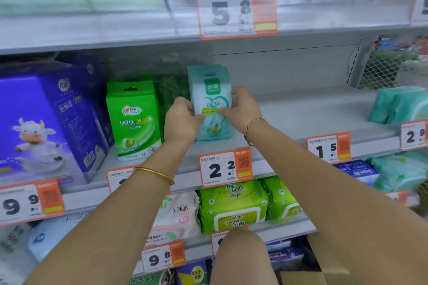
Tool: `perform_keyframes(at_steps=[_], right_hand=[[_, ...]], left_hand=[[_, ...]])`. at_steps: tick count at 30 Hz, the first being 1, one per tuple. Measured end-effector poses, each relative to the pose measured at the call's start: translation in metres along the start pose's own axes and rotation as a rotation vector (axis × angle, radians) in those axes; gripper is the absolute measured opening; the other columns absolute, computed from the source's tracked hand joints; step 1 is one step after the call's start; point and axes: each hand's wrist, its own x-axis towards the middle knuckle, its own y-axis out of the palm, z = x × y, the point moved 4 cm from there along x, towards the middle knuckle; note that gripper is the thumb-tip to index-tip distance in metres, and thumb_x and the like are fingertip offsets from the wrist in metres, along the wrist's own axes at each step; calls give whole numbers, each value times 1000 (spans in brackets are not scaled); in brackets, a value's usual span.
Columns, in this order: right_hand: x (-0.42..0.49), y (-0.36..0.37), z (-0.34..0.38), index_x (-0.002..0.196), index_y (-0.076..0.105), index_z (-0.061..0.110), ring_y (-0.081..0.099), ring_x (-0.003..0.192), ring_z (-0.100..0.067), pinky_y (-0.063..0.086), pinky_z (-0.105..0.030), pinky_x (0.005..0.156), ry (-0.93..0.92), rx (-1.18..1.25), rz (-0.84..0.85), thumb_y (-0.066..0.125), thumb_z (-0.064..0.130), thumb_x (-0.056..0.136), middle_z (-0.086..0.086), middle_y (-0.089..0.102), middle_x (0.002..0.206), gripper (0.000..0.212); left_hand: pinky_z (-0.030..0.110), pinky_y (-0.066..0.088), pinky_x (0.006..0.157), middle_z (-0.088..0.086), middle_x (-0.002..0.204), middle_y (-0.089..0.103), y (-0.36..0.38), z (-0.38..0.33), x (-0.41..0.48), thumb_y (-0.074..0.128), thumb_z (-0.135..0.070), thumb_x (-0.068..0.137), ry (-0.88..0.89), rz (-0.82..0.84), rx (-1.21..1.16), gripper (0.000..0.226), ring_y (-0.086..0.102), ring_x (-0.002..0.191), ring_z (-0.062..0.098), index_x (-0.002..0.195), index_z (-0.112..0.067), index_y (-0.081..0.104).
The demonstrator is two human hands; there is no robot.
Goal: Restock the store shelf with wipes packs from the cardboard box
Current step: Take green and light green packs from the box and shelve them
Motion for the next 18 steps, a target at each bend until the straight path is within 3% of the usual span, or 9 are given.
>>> perform_keyframes(at_steps=[3,7,13,16,18], right_hand=[[4,3,-1,125,46,10,61,99,-26,52,-41,88,-2,-3,-11,61,3,85,-11,62,114,43],[7,3,-2,129,42,7,56,104,-25,48,-33,90,11,-35,-9,65,4,84,-15,57,121,51],[4,-6,-10,130,38,2,53,112,-28,44,-26,88,59,-24,-28,66,5,83,-17,46,129,54],[-19,-29,-13,125,42,2,55,97,-25,48,-36,94,36,124,-62,65,1,82,-12,50,116,49],[-53,-56,-20,115,49,6,54,83,-19,53,-39,86,-13,231,-105,66,-2,80,-2,50,94,40]], left_hand=[[48,55,81,9,88,59,2,0,3,70,-10,82,-15,-13,-29,23,64,92,33,92,-10,49],[47,55,81,10,90,57,2,5,4,70,-12,82,-35,-43,0,25,62,92,32,91,-10,47],[39,47,90,15,118,48,-7,-9,-12,71,-16,81,30,-186,97,41,56,100,31,114,-3,49],[32,48,85,5,109,46,-6,-39,-51,68,-11,83,222,-217,-34,34,57,88,22,112,-10,49],[18,44,71,-1,98,50,9,-57,-94,65,-9,84,327,-86,-162,28,53,73,7,101,-22,49]])
